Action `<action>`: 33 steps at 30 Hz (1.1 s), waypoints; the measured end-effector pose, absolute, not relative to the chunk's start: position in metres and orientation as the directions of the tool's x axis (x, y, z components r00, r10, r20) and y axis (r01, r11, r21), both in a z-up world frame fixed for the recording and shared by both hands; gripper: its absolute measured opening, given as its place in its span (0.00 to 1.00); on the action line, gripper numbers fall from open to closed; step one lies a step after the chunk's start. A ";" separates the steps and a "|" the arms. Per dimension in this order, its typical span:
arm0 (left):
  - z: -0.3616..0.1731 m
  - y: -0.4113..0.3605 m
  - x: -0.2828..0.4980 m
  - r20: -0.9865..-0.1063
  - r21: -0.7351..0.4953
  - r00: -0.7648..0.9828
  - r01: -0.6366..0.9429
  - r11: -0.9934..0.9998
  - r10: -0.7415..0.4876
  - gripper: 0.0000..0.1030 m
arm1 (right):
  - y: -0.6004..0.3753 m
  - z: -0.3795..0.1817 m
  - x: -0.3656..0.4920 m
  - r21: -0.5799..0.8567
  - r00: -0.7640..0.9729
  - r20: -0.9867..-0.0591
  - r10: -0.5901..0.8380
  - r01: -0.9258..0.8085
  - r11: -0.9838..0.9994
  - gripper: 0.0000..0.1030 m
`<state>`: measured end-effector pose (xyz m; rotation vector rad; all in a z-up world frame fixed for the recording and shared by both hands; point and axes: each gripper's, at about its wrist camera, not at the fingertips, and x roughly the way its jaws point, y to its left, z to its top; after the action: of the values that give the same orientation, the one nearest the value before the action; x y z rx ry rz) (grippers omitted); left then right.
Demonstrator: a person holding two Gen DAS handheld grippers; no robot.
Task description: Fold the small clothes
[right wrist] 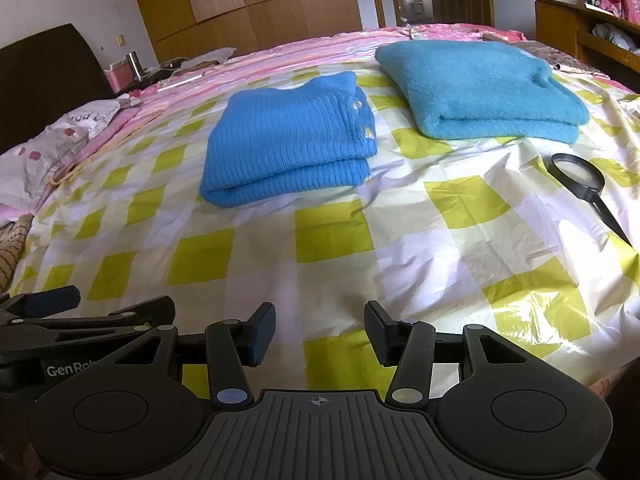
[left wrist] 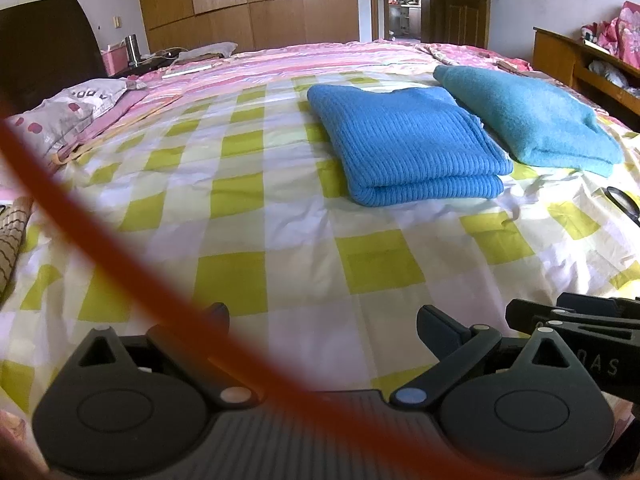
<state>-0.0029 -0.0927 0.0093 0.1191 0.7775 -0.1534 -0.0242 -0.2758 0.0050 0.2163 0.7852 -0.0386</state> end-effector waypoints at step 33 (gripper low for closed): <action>0.006 -0.089 -0.003 -0.714 0.028 0.693 0.165 0.986 -0.095 1.00 | -0.270 0.000 -0.025 0.164 0.690 -0.723 0.044 0.110 0.980 0.48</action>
<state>-0.0029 -0.0889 0.0056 0.0927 0.7915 -0.1454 -0.0252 -0.2703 0.0004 0.2007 0.8100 -0.0371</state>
